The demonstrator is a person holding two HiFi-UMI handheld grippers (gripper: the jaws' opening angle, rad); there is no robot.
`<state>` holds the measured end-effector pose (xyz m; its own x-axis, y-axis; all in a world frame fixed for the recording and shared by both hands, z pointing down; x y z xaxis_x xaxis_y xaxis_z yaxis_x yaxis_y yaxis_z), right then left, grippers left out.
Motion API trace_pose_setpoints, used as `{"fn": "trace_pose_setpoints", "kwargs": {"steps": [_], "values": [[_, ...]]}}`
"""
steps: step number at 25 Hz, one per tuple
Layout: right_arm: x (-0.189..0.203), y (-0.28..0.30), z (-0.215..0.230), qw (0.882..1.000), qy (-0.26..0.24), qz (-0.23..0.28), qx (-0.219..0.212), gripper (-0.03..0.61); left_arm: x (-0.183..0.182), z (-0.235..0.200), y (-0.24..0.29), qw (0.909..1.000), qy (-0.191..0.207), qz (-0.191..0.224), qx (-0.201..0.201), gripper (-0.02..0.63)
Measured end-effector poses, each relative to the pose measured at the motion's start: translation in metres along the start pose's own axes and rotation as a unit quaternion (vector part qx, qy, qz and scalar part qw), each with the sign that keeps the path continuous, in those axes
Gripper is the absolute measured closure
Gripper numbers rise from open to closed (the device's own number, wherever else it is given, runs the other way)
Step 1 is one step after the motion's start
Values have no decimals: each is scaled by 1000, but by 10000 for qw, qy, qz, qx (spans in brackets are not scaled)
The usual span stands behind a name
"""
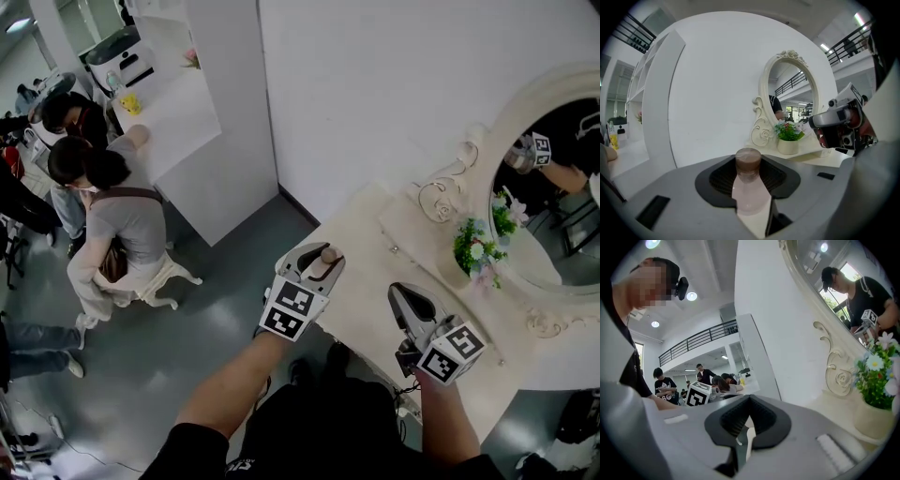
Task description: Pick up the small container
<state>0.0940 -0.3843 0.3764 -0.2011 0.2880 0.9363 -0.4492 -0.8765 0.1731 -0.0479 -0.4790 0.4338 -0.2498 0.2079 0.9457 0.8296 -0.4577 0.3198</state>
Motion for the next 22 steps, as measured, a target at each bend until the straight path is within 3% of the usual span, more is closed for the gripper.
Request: {"fn": "trace_pose_setpoints", "kwargs": {"steps": [11,22], "values": [[-27,-53,-11,9971,-439,414,459,569,-44,16,-46,9998,92,127,111,465],[-37,-115,38,9951,-582,558,575,571,-66,61,-44,9998,64,133,-157,465]]}}
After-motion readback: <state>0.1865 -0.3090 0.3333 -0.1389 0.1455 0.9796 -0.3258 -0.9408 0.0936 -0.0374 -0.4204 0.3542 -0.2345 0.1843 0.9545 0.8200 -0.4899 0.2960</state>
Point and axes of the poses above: the fingertips, and each gripper's own axes: y forward along the fingers, z to its right, x out of its underside, the point moved 4 cm from there along -y, backward along the fingers, and after that the axes turned 11 degrees about x, right-handed, at the moved point
